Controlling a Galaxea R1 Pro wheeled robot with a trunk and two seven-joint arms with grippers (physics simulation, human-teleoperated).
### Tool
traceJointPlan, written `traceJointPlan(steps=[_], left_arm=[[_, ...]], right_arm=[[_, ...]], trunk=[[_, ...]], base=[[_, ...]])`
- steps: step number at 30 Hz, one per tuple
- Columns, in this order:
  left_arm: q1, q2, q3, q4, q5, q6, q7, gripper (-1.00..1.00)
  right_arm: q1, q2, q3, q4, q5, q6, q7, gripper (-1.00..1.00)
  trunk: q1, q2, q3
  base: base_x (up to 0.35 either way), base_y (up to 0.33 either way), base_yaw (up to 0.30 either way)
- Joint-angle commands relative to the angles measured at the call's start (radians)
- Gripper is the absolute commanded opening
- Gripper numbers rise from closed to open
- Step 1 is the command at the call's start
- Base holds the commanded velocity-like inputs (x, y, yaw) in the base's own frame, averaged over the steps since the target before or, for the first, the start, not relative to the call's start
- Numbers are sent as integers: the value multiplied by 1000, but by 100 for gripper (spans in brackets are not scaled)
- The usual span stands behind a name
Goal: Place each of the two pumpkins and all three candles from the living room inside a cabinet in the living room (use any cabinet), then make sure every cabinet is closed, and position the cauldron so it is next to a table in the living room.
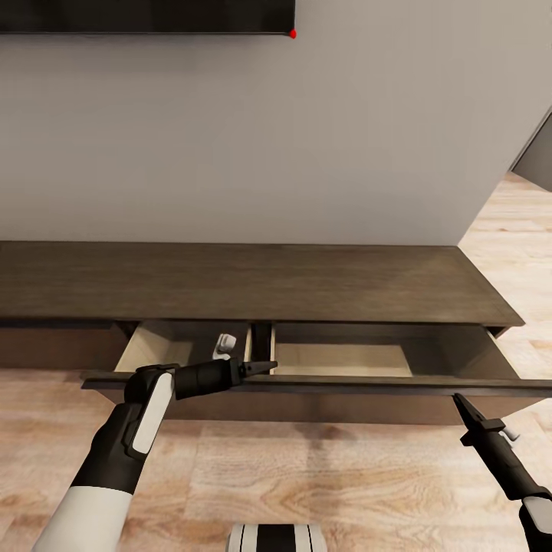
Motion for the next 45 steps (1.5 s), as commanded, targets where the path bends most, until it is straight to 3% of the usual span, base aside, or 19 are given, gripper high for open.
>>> traceJointPlan(steps=[1,45], left_arm=[[0,0,1,0,-2,4,-3,100],[0,0,0,0,-2,-2,-3,100]], right_arm=[[0,-1,-8,2,0,-4,1,-100],[0,-1,-7,2,1,-4,1,-100]], trunk=[[0,0,-1],[0,0,-1]], base=[[-67,0,0],[-67,0,0]])
